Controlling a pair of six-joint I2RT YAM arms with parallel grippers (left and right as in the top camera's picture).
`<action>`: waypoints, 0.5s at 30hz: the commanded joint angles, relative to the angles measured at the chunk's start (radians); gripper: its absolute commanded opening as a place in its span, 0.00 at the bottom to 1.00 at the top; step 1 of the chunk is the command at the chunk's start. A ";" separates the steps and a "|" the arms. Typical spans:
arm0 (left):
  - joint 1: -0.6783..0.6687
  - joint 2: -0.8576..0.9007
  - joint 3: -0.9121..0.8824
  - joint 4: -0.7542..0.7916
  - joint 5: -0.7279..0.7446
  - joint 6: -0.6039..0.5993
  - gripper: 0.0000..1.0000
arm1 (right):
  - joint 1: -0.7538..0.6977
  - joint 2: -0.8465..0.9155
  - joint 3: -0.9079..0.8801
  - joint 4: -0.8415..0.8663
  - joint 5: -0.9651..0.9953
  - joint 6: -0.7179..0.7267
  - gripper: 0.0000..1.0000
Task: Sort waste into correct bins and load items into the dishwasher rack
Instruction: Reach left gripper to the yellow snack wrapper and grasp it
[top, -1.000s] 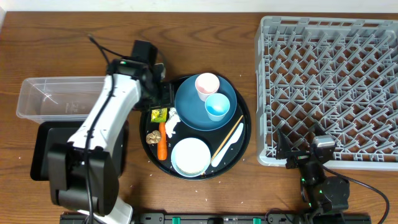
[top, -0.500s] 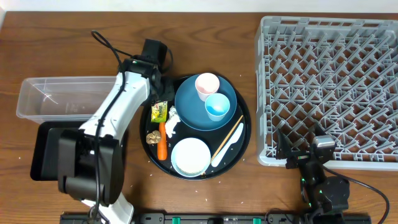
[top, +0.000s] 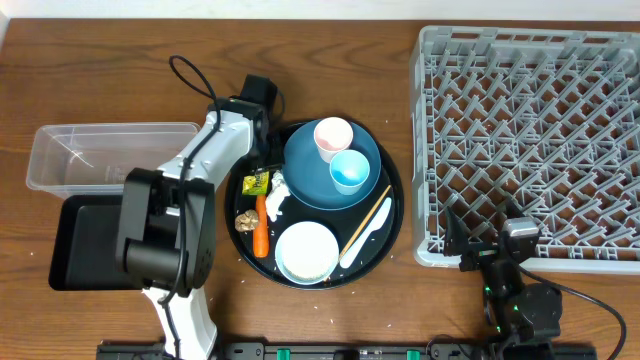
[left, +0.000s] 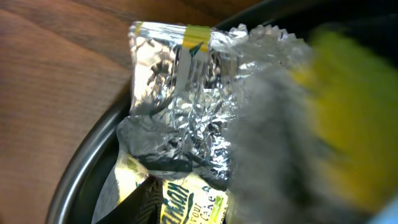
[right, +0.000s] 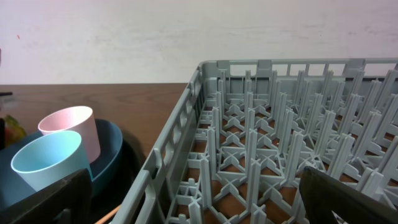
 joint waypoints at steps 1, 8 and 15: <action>0.002 0.020 -0.009 0.009 -0.015 0.014 0.41 | -0.010 -0.004 -0.001 -0.004 0.000 0.005 0.99; 0.002 0.023 -0.009 0.018 -0.015 0.029 0.19 | -0.010 -0.004 -0.001 -0.004 0.000 0.005 0.99; 0.002 0.019 -0.008 0.006 -0.015 0.031 0.06 | -0.010 -0.004 -0.001 -0.004 0.000 0.005 0.99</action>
